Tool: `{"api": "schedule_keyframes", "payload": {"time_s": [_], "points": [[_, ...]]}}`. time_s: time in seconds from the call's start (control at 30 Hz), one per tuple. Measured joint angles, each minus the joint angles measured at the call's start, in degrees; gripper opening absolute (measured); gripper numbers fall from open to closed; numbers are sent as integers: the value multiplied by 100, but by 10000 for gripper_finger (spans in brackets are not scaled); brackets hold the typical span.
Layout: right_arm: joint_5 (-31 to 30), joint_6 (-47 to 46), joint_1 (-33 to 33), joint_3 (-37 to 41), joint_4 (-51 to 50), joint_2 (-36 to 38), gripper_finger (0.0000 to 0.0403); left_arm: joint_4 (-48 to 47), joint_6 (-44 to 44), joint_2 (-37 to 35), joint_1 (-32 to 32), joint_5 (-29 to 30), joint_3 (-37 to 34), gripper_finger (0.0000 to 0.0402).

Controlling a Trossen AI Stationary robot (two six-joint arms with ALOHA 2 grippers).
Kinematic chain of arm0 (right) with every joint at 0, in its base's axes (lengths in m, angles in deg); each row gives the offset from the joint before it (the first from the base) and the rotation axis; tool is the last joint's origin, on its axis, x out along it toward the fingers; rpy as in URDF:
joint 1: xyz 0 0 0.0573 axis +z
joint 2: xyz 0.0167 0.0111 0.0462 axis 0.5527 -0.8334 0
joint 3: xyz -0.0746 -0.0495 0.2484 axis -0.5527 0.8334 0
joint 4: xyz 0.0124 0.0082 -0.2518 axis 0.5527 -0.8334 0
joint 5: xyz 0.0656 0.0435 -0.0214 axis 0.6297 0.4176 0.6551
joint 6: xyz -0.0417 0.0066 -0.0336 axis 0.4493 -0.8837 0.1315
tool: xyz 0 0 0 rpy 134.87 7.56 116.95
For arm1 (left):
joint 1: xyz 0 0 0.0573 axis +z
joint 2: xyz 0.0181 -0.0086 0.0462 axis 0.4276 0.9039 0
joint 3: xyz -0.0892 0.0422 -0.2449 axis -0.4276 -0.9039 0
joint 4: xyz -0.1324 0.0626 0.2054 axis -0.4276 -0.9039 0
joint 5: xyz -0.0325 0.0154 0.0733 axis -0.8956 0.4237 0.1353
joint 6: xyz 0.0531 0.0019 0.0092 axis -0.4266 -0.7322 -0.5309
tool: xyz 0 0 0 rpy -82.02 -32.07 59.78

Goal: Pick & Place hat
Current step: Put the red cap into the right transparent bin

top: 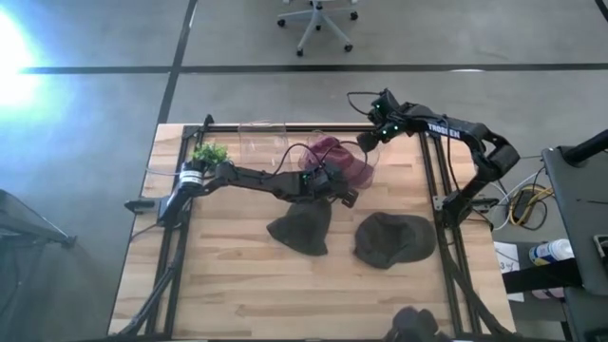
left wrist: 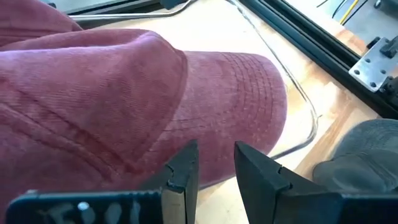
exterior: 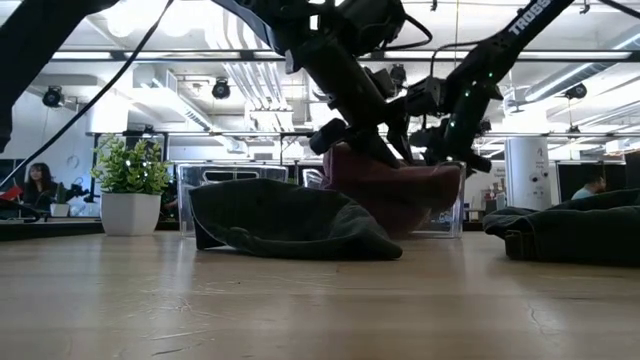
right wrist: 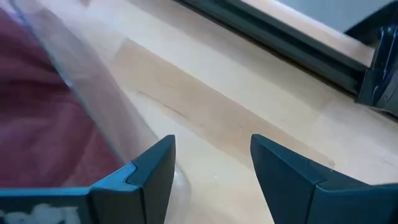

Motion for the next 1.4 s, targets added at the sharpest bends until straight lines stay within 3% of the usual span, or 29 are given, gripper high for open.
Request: {"api": "schedule_keyframes", "payload": {"time_s": [0.23, 0.53, 0.83, 1.03, 1.27, 1.4], "points": [[2, 141, -56, 10, 63, -127, 205, -3, 121, 0, -44, -372, 26, 97], [110, 537, 207, 93, -7, -180, 205, 115, 13, 83, 79, -312, 48, 97], [214, 522, 438, 183, -25, -182, 205, 111, -67, 93, 227, -435, 42, 97], [225, 513, 479, 186, -226, -177, 205, 41, -61, 321, 198, -936, 39, 97], [225, 465, 492, 415, -428, -20, 205, 48, -59, 354, 151, -1096, 44, 97], [489, 324, 516, 664, -376, 157, 205, -14, -105, 348, 151, -1119, 44, 97]]}}
